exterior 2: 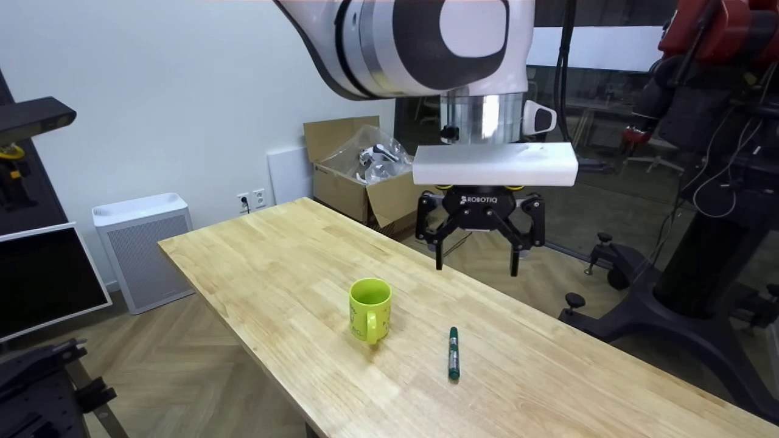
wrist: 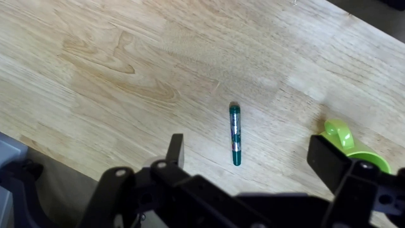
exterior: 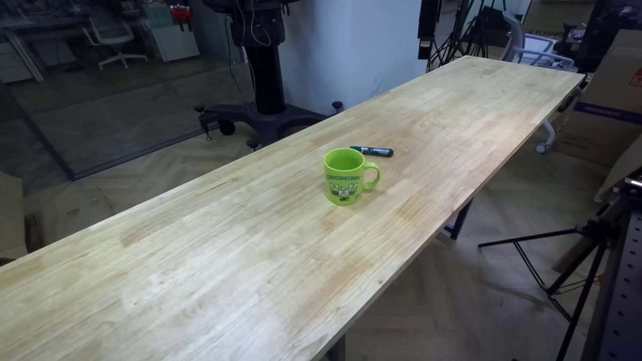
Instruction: Put the marker in the yellow mug cup
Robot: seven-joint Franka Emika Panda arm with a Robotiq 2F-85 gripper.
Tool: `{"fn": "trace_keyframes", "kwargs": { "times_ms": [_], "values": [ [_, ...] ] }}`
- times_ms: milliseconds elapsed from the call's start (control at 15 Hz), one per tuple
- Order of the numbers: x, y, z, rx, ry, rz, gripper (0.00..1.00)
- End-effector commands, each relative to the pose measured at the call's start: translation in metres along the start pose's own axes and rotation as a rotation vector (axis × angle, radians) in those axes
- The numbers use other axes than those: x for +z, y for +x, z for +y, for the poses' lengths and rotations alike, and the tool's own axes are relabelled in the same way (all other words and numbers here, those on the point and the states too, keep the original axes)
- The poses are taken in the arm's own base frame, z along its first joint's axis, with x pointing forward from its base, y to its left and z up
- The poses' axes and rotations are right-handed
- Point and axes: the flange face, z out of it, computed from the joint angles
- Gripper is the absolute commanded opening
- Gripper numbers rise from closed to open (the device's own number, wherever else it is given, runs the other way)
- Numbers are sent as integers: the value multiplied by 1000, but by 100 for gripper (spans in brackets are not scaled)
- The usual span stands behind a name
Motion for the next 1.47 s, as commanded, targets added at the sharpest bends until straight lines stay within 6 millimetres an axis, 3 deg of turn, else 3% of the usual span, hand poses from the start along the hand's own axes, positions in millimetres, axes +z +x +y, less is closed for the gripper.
{"fn": "trace_keyframes", "kwargs": {
  "times_ms": [0,133,333,667,1000,1067,1200,1400],
  "values": [
    [-2,-2,3,6,-2,1,100],
    [0,-2,7,26,-11,24,100],
    [22,16,2,13,-11,90,100],
    [86,55,-33,-62,22,74,100],
    [143,63,-52,-88,72,20,100],
    [134,57,-60,-101,70,25,100],
    [148,57,-60,-100,79,12,100],
    [153,60,-54,-103,72,-2,100]
  ]
}}
